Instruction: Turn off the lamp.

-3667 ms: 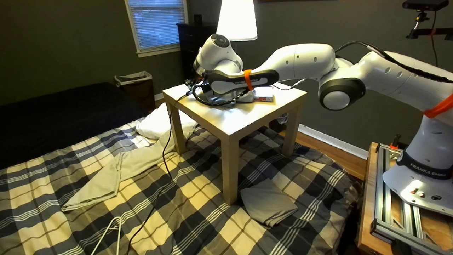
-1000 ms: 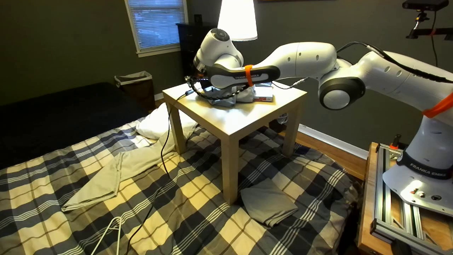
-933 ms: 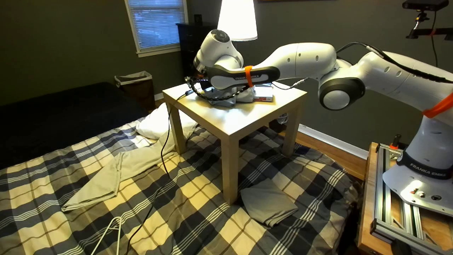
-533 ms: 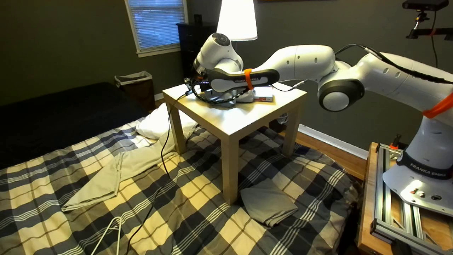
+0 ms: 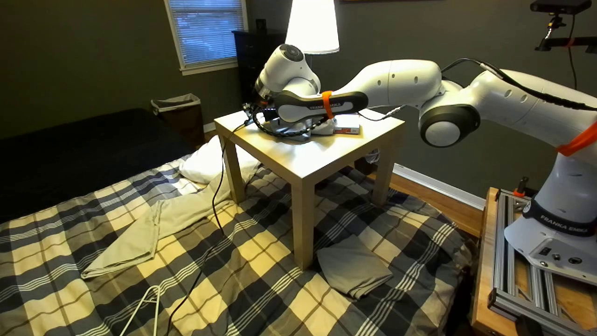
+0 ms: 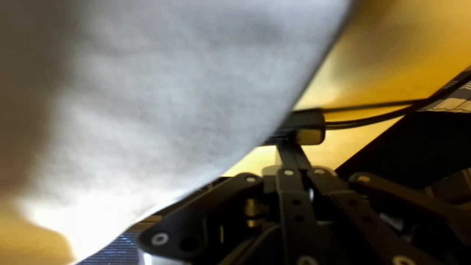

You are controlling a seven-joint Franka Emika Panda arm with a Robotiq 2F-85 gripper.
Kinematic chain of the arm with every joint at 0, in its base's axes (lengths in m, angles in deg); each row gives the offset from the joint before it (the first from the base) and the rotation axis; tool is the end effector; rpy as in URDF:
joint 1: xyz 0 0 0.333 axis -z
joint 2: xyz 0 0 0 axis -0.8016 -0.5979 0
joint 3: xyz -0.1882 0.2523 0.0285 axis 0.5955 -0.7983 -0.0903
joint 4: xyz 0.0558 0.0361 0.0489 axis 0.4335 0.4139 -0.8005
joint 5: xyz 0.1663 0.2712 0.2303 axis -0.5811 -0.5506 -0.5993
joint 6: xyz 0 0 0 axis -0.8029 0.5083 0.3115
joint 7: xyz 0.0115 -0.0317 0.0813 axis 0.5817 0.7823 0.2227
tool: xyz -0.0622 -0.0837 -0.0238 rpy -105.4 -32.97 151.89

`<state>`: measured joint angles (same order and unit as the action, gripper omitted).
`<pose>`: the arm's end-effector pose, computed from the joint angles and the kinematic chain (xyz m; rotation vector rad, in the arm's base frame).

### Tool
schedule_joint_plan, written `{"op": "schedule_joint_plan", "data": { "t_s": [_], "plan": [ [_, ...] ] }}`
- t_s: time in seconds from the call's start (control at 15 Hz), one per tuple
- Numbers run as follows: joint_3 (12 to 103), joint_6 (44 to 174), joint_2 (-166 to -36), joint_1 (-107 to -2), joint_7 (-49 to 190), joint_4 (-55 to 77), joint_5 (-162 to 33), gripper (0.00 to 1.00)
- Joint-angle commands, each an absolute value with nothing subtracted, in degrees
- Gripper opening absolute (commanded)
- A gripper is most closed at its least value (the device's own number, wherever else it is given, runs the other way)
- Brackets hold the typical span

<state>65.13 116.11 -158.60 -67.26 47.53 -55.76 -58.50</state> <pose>0.8405 0.1612 0.3440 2.8318 -0.1816 1.1909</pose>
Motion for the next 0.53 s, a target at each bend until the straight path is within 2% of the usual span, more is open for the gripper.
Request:
{"op": "schedule_joint_plan", "data": {
  "t_s": [0.0,0.47],
  "plan": [
    [64.7,116.4,-159.0,-67.0,46.8,-55.8,-58.8,0.00],
    [63.6,117.2,-159.8,-66.8,47.3,-55.7,-59.5,0.00]
  ]
}}
